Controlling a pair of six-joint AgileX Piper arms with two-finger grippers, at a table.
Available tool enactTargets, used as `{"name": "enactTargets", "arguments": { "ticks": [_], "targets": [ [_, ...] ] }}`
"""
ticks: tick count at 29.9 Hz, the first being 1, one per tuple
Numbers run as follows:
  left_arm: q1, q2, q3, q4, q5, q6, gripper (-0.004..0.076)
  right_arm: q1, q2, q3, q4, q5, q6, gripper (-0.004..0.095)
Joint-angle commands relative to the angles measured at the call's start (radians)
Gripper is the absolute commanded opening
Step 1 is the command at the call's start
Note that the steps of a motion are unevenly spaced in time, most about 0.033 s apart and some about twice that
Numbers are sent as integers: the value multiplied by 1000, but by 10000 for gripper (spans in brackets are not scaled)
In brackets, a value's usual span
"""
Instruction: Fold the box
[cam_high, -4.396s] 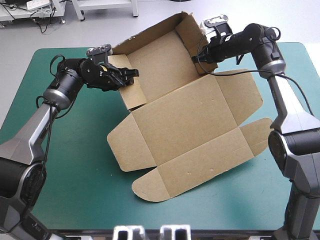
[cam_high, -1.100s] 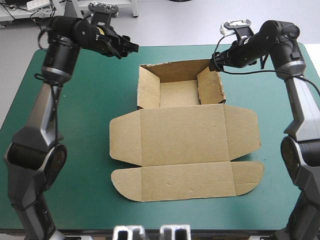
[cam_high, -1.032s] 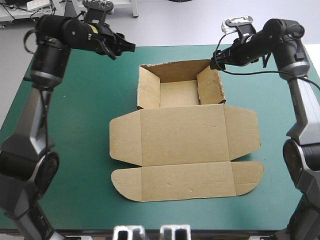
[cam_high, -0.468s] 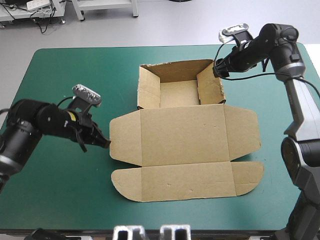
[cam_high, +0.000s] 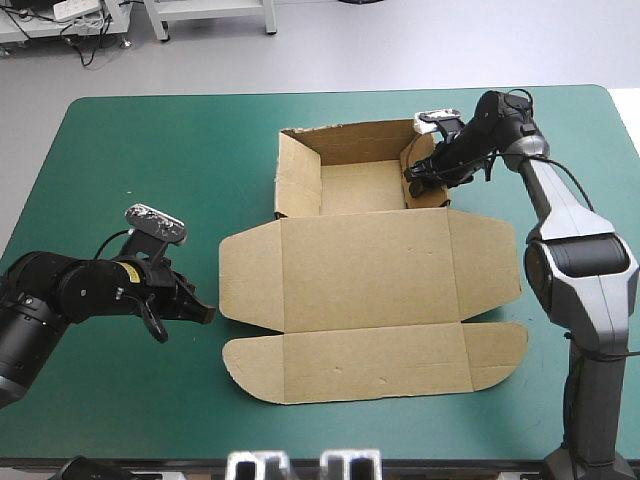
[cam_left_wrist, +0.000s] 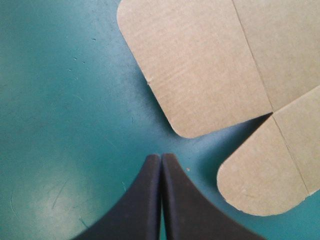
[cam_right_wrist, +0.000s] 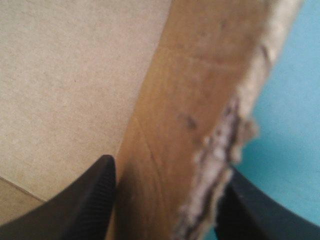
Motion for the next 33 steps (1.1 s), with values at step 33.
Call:
{"name": "enactTargets", "arguments": {
  "ticks": [33],
  "targets": [
    [-3,-17,-20,-10,-174,-9,-8,-602,-63,-382,-92,28,-112,-24]
  ]
}}
